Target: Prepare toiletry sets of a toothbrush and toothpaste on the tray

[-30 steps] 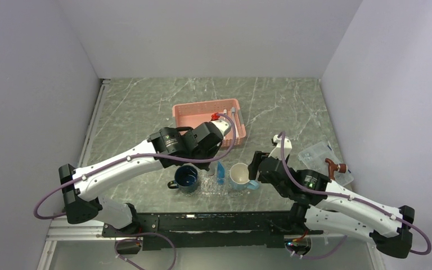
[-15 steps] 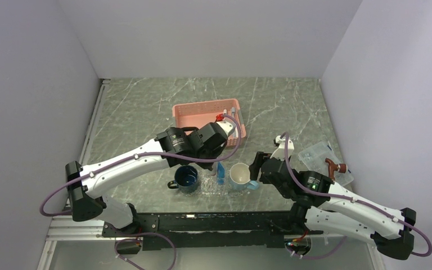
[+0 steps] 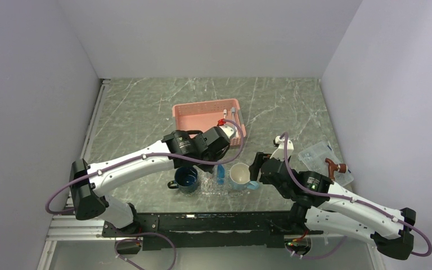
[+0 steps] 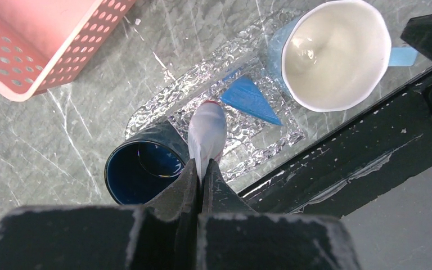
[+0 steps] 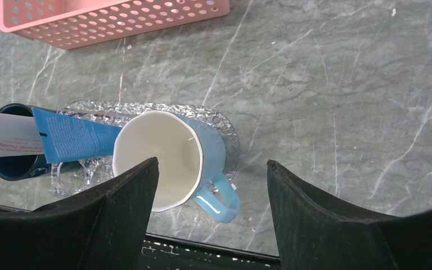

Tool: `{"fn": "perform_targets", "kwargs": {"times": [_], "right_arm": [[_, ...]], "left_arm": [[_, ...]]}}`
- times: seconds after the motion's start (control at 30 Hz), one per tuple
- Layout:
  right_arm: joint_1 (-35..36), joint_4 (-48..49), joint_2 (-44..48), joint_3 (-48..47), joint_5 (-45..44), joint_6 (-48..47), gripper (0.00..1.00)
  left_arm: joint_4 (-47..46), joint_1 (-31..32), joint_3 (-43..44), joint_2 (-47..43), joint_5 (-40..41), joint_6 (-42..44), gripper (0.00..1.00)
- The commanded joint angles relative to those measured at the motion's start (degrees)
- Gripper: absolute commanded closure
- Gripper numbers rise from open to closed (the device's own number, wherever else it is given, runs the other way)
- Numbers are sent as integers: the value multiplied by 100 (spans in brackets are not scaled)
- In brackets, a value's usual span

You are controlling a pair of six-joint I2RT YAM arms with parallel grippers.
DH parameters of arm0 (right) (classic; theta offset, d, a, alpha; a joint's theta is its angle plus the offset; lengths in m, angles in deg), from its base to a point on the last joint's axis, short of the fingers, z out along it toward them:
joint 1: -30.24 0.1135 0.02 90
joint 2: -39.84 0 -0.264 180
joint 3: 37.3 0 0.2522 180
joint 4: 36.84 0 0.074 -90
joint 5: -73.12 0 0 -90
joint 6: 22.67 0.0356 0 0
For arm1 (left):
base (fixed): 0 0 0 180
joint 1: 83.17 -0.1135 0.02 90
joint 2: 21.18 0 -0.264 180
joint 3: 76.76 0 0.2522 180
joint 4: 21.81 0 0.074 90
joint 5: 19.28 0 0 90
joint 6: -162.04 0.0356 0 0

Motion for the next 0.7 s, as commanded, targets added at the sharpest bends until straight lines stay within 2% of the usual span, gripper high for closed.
{"fn": "perform_targets", "kwargs": {"times": [0.0, 0.67], "right_arm": [[-20, 124, 46, 52, -21, 37, 27], [-10, 202, -35, 96, 94, 27, 27]], "left_arm": [[-354, 31, -155, -68, 141, 47, 100], [-682, 29, -481, 225, 89, 82, 100]]}}
